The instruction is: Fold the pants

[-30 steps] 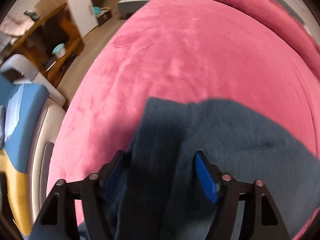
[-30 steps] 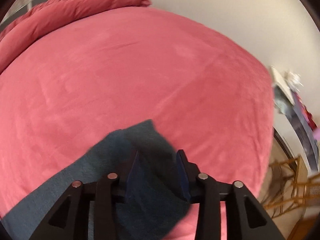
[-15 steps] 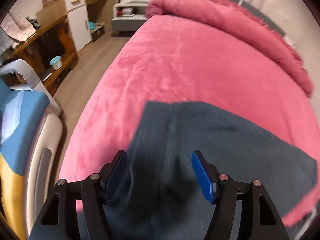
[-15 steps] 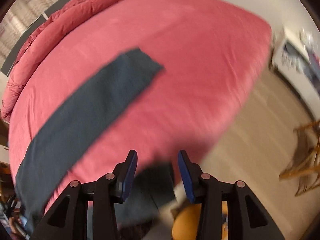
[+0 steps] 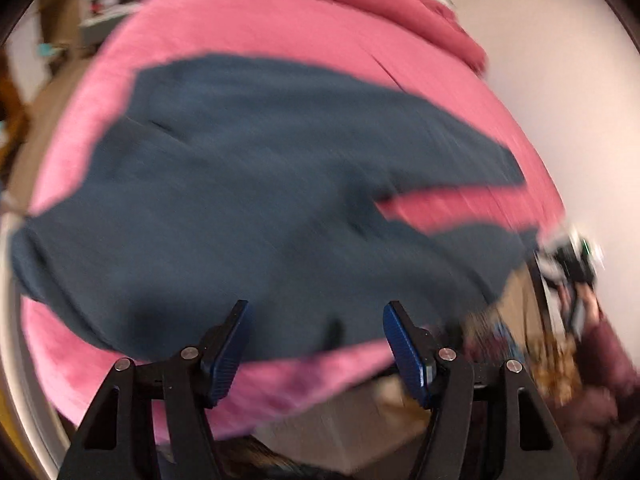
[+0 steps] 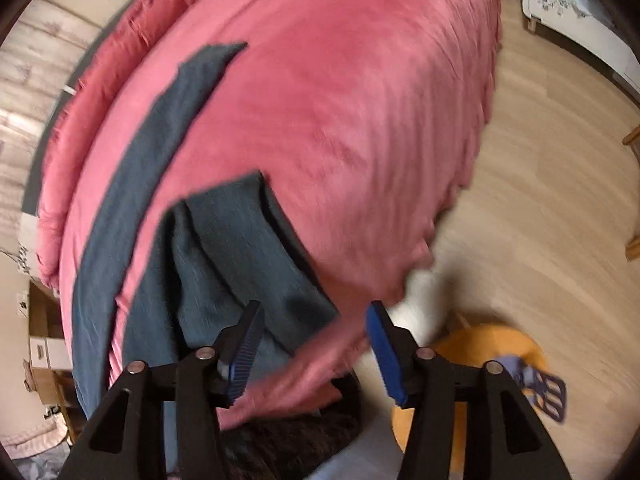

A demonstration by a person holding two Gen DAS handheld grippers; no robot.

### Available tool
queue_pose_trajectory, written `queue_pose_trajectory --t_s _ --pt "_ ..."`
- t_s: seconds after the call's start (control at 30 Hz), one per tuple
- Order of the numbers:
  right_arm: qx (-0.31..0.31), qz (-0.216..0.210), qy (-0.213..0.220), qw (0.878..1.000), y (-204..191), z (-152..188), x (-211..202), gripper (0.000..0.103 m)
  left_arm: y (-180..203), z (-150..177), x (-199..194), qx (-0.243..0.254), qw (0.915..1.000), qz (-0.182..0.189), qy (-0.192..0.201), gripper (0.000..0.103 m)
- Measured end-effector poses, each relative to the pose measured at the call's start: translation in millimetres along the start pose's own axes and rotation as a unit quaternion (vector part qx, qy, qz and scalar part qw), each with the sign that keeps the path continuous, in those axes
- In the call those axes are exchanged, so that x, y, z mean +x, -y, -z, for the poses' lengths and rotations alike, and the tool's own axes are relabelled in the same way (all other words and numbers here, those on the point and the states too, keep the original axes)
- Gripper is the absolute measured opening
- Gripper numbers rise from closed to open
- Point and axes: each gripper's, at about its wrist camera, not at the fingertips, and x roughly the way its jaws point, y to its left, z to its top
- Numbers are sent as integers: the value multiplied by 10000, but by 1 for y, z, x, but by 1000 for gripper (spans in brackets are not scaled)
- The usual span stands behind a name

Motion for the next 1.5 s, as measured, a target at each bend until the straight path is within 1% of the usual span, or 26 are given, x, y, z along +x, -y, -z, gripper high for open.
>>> queue_pose_trajectory --t_s 0.07,0.13,0.17,0.2,0.23,0.27,0.3,0.33,0.47,0.57,0.67,0.7,0.77,0.83,0.87,0.93,1.0,1.07,1.1,1.13,1.17,1.2,1.27,1.3,1.4,1.5 --pt "-78 -6 -19 10000 -5 -10 13 59 23 7 13 285 9992 156 -247 67" --pt "-98 -337 -201 9992 -7 -12 24 59 46 11 31 604 9958 361 -577 67" --pt "-86 -415 -284 9987 -8 -14 26 59 55 10 40 697 9946 424 -644 68" --pt "-144 -492 -280 9983 -9 -14 26 54 63 12 46 733 9939 467 -679 68" --pt "-230 -579 -291 9976 -12 -15 24 34 72 10 56 784 9918 624 -792 68" --pt "-330 -539 -305 9975 -17 -15 19 28 80 7 65 759 9914 684 -822 68" --pt "-502 -392 -307 9975 -22 -15 13 12 84 4 70 737 9908 757 -846 68" --pt "-617 -325 -282 9972 -26 -15 7 8 89 0 76 742 9893 894 -878 68" --pt "-1053 -198 19 9942 -45 -21 -29 6 97 -21 93 601 9897 1036 -788 67" --pt "-1278 -153 299 9912 -61 -34 -62 6 93 -40 97 282 9918 1114 -550 67" --pt "-1436 169 331 9889 -76 -50 -81 6 83 -63 94 -220 9919 1235 -184 67" --pt "-1508 331 376 9873 -80 -54 -91 6 82 -68 93 -279 9925 1186 -85 67" --pt "-1535 452 524 9857 -85 -61 -103 6 77 -84 94 -412 9945 950 148 67" --pt "-1437 580 728 9852 -91 -75 -118 6 70 -102 108 -591 9958 686 133 67" --pt "-1400 781 613 9852 -94 -85 -116 6 69 -107 114 -645 9961 595 98 66" --pt "-1256 1222 529 9831 -95 -106 -102 6 70 -118 122 -625 9971 405 143 64" --pt "-1302 1822 332 9740 -98 -128 -75 6 76 -123 124 -444 9988 53 218 60" --pt "-1044 2241 159 9688 -93 -144 -47 7 81 -125 121 -297 9988 -216 326 58" --pt "-966 2649 213 9592 -91 -153 -33 7 83 -128 120 -223 9985 -346 365 58" --pt "-857 2704 293 9585 -88 -160 -24 10 86 -129 118 -181 9987 -326 336 58" --pt "-660 2461 271 9666 -83 -165 -16 15 87 -130 116 -164 9989 -318 315 58" --pt "-486 2377 268 9697 -79 -167 -14 26 88 -130 111 -161 9989 -279 346 58" --pt "-380 2130 492 9751 -78 -164 -21 27 79 -131 95 -156 9993 -39 326 60" --pt "-497 1959 508 9780 -81 -160 -24 28 75 -130 86 -141 9993 65 347 63" --pt "-1097 1408 334 9834 -93 -126 -30 32 66 -122 62 -112 9987 208 444 63" --pt "-2064 733 -22 9757 -117 -66 -33 32 42 -107 32 -240 9979 218 553 64"
